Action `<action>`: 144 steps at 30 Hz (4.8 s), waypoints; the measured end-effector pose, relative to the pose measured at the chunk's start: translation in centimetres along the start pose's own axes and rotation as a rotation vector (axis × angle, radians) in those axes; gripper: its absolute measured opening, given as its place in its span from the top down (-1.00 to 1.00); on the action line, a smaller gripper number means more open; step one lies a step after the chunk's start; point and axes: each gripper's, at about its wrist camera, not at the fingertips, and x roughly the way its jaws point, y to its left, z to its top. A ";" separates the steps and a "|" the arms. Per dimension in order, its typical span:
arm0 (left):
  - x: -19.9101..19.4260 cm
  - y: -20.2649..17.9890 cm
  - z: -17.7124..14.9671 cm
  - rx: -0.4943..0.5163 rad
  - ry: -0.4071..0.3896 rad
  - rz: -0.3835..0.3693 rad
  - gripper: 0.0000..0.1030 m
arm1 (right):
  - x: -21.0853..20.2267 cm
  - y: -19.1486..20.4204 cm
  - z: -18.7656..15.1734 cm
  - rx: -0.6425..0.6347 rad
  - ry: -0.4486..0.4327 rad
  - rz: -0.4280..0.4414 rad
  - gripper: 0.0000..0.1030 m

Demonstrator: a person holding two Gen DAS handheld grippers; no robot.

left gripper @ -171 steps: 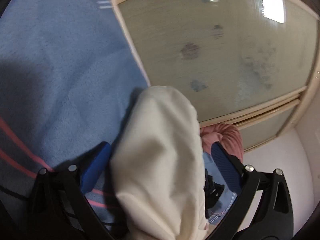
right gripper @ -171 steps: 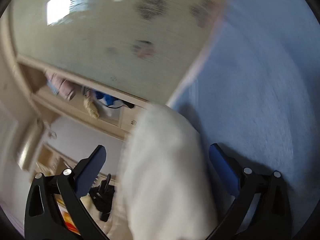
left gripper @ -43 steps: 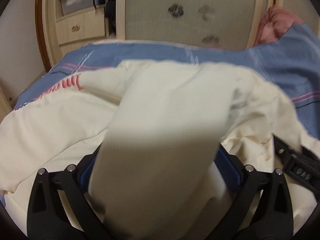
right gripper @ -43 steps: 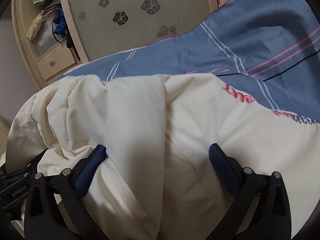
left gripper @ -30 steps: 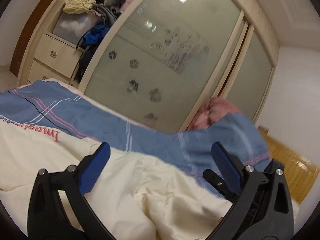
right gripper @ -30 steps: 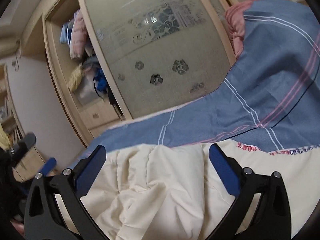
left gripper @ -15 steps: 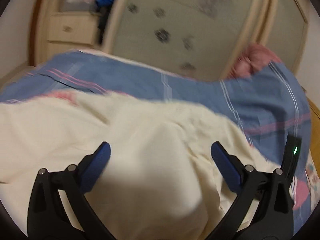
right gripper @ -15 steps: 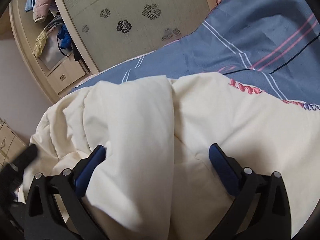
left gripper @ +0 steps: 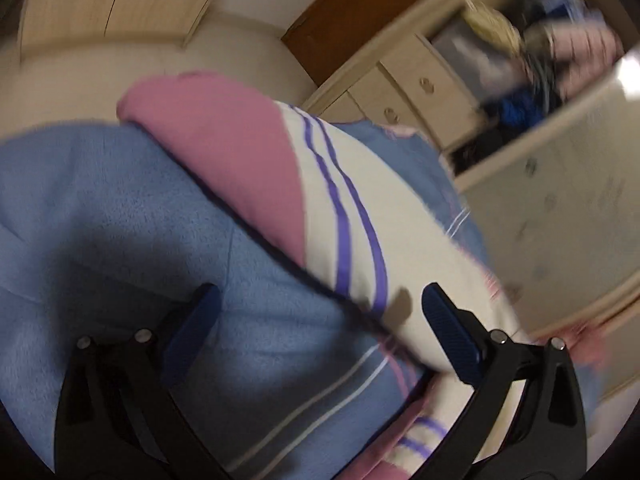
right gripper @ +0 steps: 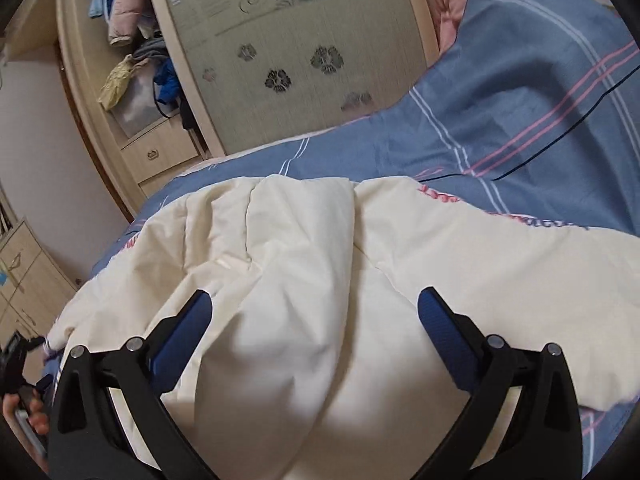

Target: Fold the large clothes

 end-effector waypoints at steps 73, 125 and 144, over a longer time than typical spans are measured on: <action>-2.9 -22.7 -41.3 2.093 -0.581 -0.176 0.86 | -13.0 20.8 0.5 -0.710 -0.094 -0.142 -0.97; -4.5 -22.1 -38.1 1.995 -0.509 -0.269 -0.53 | 2.4 -4.4 -3.5 0.142 0.244 0.055 0.51; -1.6 -22.1 -17.1 1.019 -0.183 -0.298 -0.96 | 1.8 -6.7 -4.3 0.199 0.218 0.119 0.45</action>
